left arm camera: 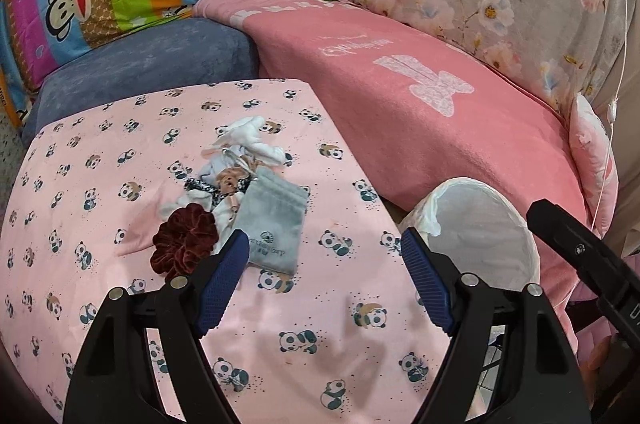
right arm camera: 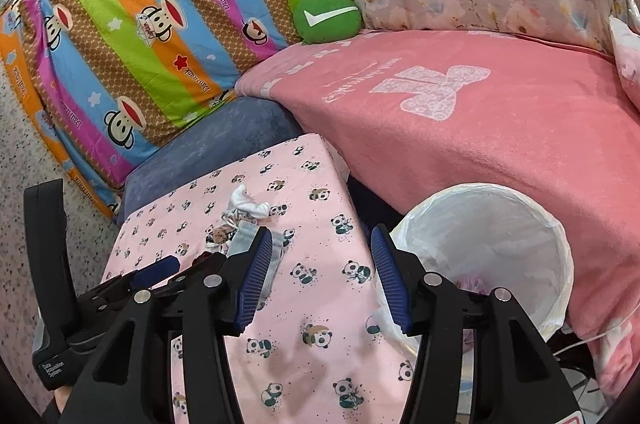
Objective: Organize soft objects
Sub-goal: 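Move both open tools back to the remaining items on the table, then grasp the dark red scrunchie with the left tool while the right tool grasps the grey pouch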
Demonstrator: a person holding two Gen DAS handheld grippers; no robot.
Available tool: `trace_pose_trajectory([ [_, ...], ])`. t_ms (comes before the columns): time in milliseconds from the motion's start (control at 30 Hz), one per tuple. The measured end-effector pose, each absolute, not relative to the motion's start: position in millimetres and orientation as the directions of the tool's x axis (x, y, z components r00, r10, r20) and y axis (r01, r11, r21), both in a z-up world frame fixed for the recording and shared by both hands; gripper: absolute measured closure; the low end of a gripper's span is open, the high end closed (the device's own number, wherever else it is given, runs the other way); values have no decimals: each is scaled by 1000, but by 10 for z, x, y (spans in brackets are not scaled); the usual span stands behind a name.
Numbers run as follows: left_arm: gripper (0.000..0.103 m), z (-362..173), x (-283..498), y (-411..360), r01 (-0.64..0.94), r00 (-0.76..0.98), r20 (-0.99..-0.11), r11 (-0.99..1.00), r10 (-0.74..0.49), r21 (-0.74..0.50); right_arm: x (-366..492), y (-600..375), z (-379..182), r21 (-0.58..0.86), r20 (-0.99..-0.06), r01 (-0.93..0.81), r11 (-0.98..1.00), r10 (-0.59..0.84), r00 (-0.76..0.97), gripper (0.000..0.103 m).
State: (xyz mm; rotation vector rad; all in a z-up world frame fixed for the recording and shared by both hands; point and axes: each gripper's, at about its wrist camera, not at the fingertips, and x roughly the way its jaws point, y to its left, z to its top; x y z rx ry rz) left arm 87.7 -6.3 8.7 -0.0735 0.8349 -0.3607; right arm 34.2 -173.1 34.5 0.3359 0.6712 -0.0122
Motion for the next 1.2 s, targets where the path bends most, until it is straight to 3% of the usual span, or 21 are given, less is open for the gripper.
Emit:
trace_pose_trajectory([
  [633,28,-396,1118,758,124,573,-776,964,-264,-237,896,-800,-170,274,-704,14,962,190,685,50],
  [800,28,-526,1195,912,96,554,-793,965,-255,-243,1084,-612,-342,270,-726,3,963,201,657,44],
  [1200,30,-793,1549,1035,81,502,-811,950,-301,-302,1543,-466,-752,254,-781,39,967,181,598,44],
])
